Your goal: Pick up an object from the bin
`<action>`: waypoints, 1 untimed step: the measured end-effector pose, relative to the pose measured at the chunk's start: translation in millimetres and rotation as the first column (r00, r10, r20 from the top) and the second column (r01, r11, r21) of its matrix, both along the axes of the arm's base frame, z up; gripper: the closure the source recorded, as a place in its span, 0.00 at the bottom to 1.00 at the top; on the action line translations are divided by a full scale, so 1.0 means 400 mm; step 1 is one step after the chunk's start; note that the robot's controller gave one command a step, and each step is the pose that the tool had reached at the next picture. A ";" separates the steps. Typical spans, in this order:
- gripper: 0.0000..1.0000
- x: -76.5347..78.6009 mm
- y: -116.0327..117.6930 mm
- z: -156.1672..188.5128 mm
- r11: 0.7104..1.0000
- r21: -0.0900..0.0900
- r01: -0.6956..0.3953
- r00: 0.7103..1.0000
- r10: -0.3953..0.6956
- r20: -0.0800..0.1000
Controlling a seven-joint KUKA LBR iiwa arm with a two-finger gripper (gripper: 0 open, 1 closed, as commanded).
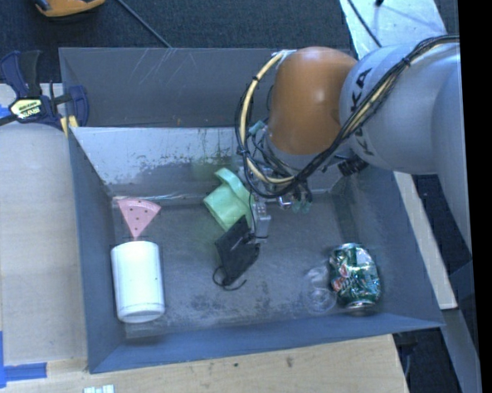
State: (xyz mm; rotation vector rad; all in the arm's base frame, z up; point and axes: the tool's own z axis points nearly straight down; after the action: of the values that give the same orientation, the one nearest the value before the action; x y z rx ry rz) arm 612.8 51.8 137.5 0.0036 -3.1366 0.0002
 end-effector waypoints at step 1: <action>1.00 -0.006 0.003 0.009 1.000 0.001 0.000 1.000 0.000 -0.013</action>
Offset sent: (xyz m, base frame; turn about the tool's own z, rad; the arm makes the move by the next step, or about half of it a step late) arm 0.0000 0.0000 0.0000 0.0000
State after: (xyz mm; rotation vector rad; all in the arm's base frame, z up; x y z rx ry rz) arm 610.6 53.2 141.0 0.0037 -3.1239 -0.0017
